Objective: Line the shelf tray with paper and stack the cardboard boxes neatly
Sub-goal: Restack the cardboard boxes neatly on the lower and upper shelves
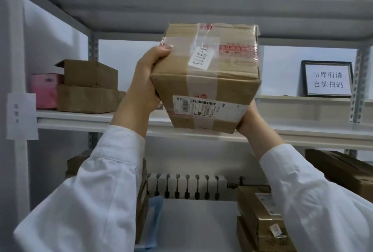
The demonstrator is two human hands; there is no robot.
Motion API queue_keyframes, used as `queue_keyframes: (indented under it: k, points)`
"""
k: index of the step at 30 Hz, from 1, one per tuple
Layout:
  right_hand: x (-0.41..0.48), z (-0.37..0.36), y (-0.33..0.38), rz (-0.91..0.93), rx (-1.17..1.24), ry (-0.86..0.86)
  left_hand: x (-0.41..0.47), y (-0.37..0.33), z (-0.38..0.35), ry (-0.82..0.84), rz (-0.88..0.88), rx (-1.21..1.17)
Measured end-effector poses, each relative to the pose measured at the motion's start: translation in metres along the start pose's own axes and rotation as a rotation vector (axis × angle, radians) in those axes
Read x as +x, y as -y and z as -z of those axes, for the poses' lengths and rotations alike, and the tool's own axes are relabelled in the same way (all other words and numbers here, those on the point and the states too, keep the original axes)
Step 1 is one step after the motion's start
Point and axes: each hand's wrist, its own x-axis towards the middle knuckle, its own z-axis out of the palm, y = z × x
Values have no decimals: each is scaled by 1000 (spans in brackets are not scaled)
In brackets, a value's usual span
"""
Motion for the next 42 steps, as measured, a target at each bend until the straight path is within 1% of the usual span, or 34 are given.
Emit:
queue_keyframes:
  k: [1,3,6,8,10,13,14,16,17,20,24,26,29,31,32,33,35,38,42]
  points:
    - [1,-4,2,17,30,9,-1,6,2,6,-24,-5]
    - [8,-8,-1,11,6,-82,-2,21,5,-3,-53,0]
    - [20,-6,-9,-127,-108,-234,-3,43,11,-56,-50,-36]
    - [19,-5,-11,-181,-103,-266,-1,52,16,-98,-54,-52]
    - [19,-8,-9,-133,-71,-245,3,54,17,-108,-98,-18]
    - [22,-12,-7,28,26,-165,12,51,16,-54,-174,95]
    - [24,-14,-6,49,52,-160,16,51,15,-44,-177,148]
    - [26,-17,-4,-12,77,-156,22,57,18,-32,-173,238]
    - [25,-18,-3,-55,46,-156,23,63,21,-32,-177,265]
    - [30,-15,-8,-94,-13,-158,24,86,36,-52,-149,286]
    - [36,-15,-16,-49,-113,-87,26,108,50,-96,-115,287]
    - [41,-15,-23,-48,-59,-10,30,115,55,-136,-87,276]
    - [46,-13,-35,-32,-39,62,33,126,63,-185,-53,323]
    - [47,-8,-44,24,-91,104,32,134,65,-221,-28,356]
    - [47,-6,-47,52,-163,126,31,138,65,-238,-15,378]
    - [46,-6,-49,68,-226,131,31,141,66,-252,0,409]
    - [47,-4,-53,83,-338,62,31,147,69,-265,42,483]
    - [43,-8,-56,128,-396,4,34,150,72,-267,93,567]
    - [40,-15,-60,229,-470,-18,36,149,70,-338,165,701]
